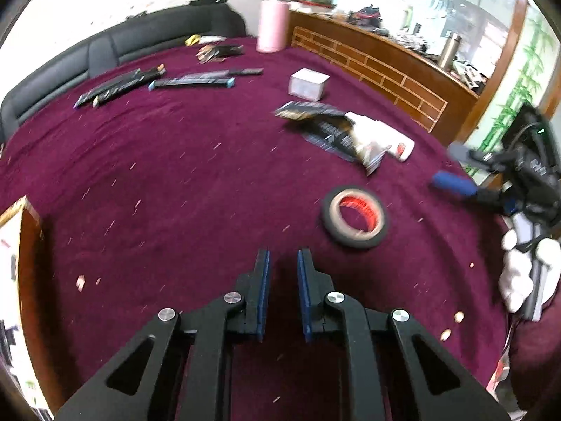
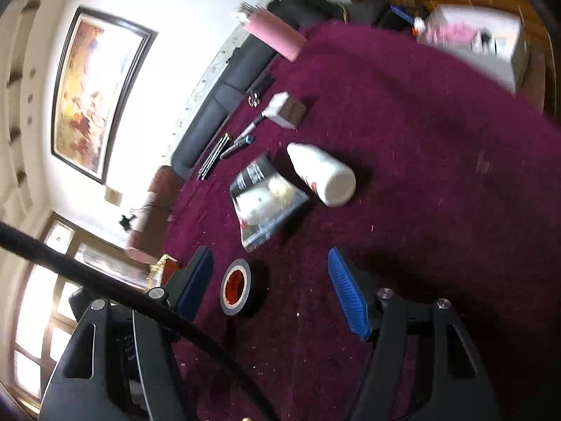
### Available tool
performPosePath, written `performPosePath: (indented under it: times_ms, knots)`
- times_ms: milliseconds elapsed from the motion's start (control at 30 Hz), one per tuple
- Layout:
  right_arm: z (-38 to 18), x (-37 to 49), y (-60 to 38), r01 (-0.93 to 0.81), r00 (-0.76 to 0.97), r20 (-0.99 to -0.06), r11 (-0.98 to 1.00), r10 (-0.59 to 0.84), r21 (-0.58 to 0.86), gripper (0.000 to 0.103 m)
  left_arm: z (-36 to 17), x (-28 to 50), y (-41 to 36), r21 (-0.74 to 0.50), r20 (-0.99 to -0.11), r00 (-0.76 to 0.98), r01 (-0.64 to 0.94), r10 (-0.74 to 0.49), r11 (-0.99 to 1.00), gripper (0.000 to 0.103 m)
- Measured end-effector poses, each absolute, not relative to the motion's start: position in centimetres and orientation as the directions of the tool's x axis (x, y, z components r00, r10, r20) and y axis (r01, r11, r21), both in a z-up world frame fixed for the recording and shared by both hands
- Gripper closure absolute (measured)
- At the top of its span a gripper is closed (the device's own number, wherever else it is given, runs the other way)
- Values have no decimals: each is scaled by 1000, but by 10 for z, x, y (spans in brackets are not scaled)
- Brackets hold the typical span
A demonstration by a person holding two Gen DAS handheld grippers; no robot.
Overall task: Organize objects
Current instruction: 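Grasp the black tape roll by its rim with the left tool, then grasp the white spray bottle with right tool while left holds the tape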
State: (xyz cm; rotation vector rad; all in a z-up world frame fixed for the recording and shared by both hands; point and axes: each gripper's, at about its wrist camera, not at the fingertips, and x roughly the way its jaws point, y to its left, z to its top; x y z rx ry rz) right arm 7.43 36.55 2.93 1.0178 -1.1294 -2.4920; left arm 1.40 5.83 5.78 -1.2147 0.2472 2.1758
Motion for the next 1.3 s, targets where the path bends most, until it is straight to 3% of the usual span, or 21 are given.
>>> performPosePath:
  times_ms: [167, 367, 533, 633, 1000, 1167, 1300]
  knots:
    - [54, 45, 362, -102, -697, -638, -835, -328, 541, 35, 61, 3, 72, -206, -786, -357, -619, 506, -758, 90]
    - [52, 14, 357, -109, -649, -726, -917, -226, 383, 36, 52, 2, 132, -102, -812, -342, -715, 473, -692, 88]
    - [50, 2, 349, -92, -622, -766, -956, -163, 278, 36, 51, -7, 153, -51, -816, -364, -728, 449, -683, 86]
    - [49, -2, 351, -85, -614, -774, -961, -157, 262, 36, 50, 0, 155, -38, -818, -355, -752, 453, -658, 74]
    - [41, -10, 351, -68, -596, -791, -973, -136, 219, 36, 37, -2, 145, -33, -849, -343, -725, 402, -688, 69]
    - [37, -20, 335, -57, -583, -812, -994, -43, 93, 45, 34, -1, 165, 11, -836, -388, -720, 389, -694, 57]
    - [28, -36, 319, -47, -547, -836, -999, 39, -15, 54, 33, 0, 164, -6, -829, -392, -706, 398, -708, 57]
